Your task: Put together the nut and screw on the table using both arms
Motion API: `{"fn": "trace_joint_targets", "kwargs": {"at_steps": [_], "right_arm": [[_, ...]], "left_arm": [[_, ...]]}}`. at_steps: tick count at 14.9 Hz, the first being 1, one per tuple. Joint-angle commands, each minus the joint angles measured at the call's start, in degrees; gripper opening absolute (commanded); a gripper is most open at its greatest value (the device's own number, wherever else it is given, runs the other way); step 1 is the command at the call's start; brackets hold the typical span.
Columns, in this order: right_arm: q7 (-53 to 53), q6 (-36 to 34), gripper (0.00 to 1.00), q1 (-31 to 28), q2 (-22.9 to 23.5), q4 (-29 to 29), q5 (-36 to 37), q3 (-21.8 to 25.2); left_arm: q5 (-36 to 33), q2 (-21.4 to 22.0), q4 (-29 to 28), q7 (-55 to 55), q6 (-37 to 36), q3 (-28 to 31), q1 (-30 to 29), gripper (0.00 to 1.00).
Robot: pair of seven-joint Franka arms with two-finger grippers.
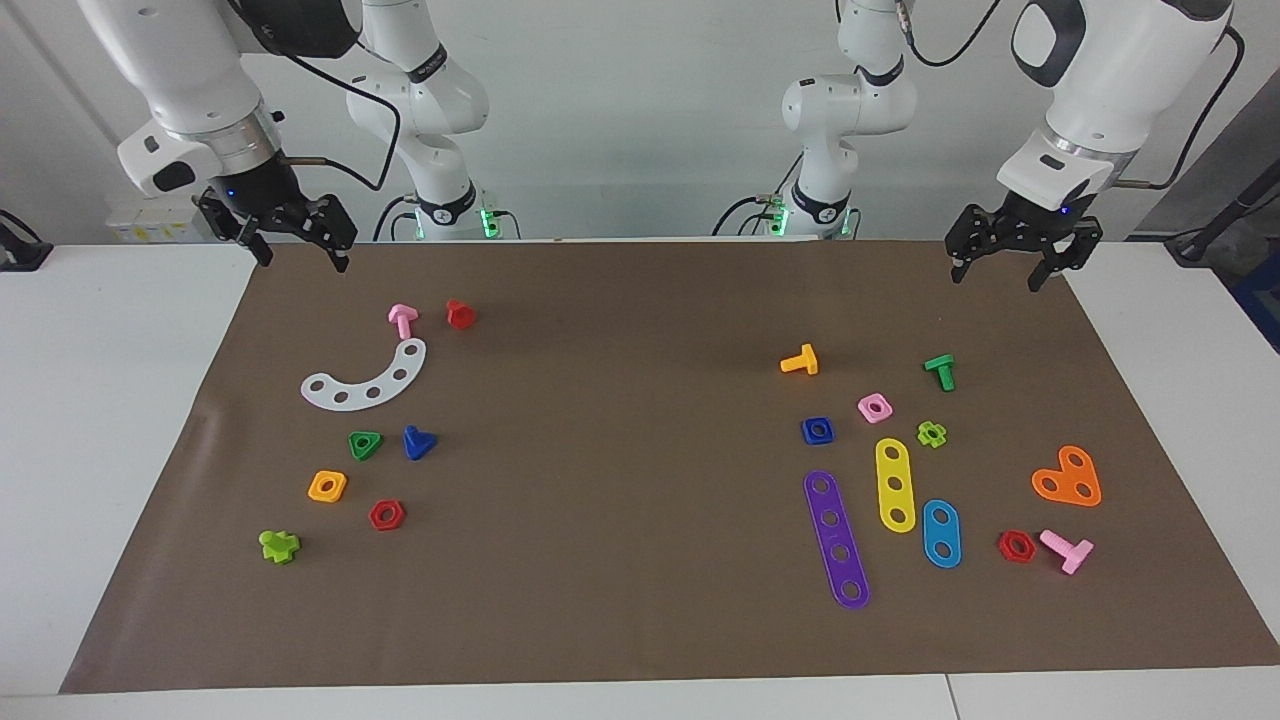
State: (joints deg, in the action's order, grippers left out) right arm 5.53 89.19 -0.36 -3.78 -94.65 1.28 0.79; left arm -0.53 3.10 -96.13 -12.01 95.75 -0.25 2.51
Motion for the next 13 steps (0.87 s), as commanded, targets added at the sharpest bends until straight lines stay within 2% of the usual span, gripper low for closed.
{"fn": "trace_joint_targets", "kwargs": {"at_steps": [1, 4, 9, 11, 13], "right_arm": [[0.98, -1.13, 1.00, -0.34, -0.62, 0.08, -0.40, -0.43], [1.15, -1.83, 1.00, -0.34, -0.88, -0.35, -0.40, -0.43], [-0.43, 0.71, 1.00, -0.08, -1.06, -1.94, -0.31, -0.79], [-0.60, 5.09, 1.00, 0.45, -0.88, -4.38, -0.31, -0.87], [-2.70, 12.20, 1.00, 1.68, -0.79, -10.00, -0.40, -0.87]], "left_arm": [[0.44, 1.47, -1.08, -0.11, -0.39, -0.10, -0.66, 1.00], [0.44, 1.47, -1.17, -0.11, -0.39, -0.10, -0.66, 1.00], [0.44, 1.38, -1.17, -0.11, -0.39, -0.10, -0.66, 1.00], [0.44, 1.38, -1.17, -0.11, -0.39, -0.01, -0.66, 1.00], [0.44, 1.38, -1.17, -0.11, -0.47, -0.01, -0.66, 1.00]]}}
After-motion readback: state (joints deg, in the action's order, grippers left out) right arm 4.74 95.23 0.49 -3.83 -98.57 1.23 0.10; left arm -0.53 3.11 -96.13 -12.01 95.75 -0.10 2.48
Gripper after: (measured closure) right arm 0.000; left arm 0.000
